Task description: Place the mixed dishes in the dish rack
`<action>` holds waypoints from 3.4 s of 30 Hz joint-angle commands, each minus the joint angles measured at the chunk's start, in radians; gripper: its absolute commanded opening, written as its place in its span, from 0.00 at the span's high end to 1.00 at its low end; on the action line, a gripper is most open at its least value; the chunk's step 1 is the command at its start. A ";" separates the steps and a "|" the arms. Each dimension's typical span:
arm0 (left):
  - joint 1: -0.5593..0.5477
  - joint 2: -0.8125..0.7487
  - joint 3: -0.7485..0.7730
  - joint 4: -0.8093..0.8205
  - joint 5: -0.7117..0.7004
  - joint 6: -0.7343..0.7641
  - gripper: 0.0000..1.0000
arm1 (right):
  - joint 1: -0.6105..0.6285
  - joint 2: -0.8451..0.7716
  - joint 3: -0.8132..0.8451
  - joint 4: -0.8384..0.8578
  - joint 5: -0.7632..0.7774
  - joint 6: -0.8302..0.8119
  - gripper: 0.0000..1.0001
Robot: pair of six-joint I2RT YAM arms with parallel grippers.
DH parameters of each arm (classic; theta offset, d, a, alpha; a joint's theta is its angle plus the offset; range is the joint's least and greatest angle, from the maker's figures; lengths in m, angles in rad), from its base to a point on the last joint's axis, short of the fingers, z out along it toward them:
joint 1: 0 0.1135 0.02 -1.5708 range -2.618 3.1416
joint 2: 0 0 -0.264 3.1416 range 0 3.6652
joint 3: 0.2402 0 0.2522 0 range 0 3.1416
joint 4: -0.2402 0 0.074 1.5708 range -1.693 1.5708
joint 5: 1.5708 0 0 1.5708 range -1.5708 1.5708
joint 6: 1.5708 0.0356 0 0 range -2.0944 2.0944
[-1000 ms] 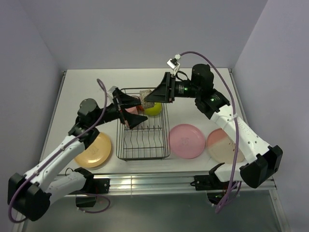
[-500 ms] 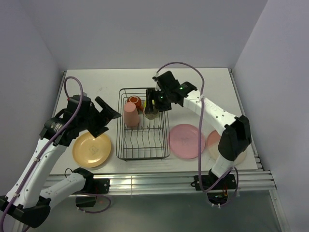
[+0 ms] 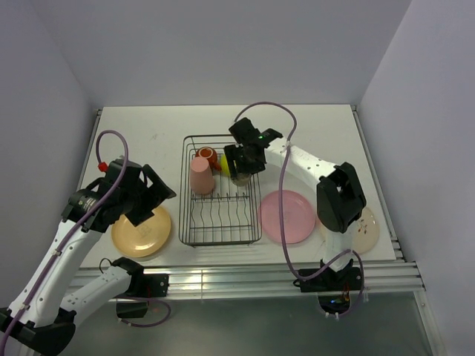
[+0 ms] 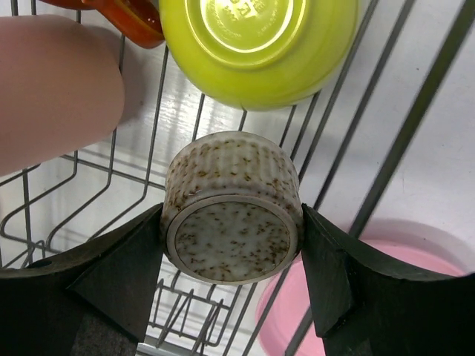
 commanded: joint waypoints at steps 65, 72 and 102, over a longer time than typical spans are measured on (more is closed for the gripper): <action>-0.369 0.552 0.561 0.117 0.050 0.082 0.09 | -0.538 -0.735 -0.534 -0.063 -0.004 0.105 0.18; -0.375 0.635 0.515 0.140 0.030 0.134 0.14 | -0.641 -0.781 -0.674 -0.023 -0.166 0.148 0.25; -0.237 1.009 0.396 0.500 0.211 0.401 1.00 | -0.782 -0.713 -0.672 -0.187 0.004 0.164 0.42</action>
